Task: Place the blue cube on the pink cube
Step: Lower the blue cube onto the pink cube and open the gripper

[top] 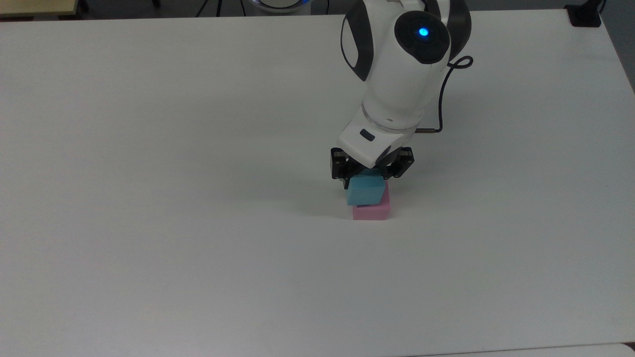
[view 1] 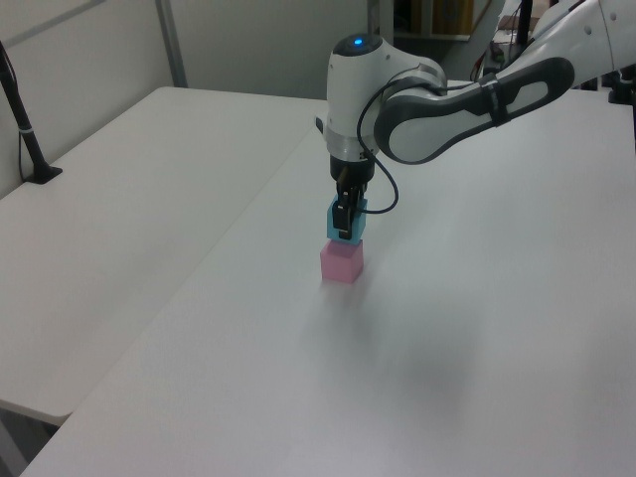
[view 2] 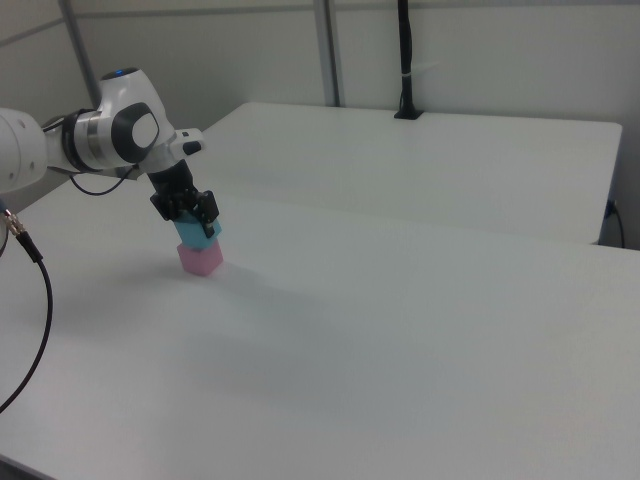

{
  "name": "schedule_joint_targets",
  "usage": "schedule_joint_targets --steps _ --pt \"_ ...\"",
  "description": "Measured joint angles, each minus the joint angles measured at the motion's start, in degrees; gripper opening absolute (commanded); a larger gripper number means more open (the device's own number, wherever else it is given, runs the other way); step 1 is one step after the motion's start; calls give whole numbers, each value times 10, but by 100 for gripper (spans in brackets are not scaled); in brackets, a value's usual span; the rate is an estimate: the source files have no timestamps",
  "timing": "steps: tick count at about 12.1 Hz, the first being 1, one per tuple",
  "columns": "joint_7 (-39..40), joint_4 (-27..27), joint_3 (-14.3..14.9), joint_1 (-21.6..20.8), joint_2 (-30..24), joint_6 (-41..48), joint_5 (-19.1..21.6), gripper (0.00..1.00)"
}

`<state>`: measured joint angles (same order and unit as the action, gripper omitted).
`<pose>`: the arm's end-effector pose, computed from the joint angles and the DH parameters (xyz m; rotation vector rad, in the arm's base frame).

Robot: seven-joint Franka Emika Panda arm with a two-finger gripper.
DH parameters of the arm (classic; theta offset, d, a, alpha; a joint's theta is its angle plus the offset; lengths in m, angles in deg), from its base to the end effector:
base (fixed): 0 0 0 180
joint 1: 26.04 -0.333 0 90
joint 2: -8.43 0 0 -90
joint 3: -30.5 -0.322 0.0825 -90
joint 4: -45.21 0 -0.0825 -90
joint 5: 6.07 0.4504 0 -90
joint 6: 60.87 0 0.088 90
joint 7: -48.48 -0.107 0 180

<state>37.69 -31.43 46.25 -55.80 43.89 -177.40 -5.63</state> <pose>0.7619 0.2367 0.3683 3.0070 0.1652 0.1942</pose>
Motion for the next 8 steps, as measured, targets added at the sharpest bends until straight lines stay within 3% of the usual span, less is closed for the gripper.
schedule_joint_targets --steps 2,4,8 --pt "-10 6 0 -5 4 0 0 27" --pt "-16 7 0 -6 8 -1 0 100" --pt "-21 7 0 -6 18 -2 0 100"
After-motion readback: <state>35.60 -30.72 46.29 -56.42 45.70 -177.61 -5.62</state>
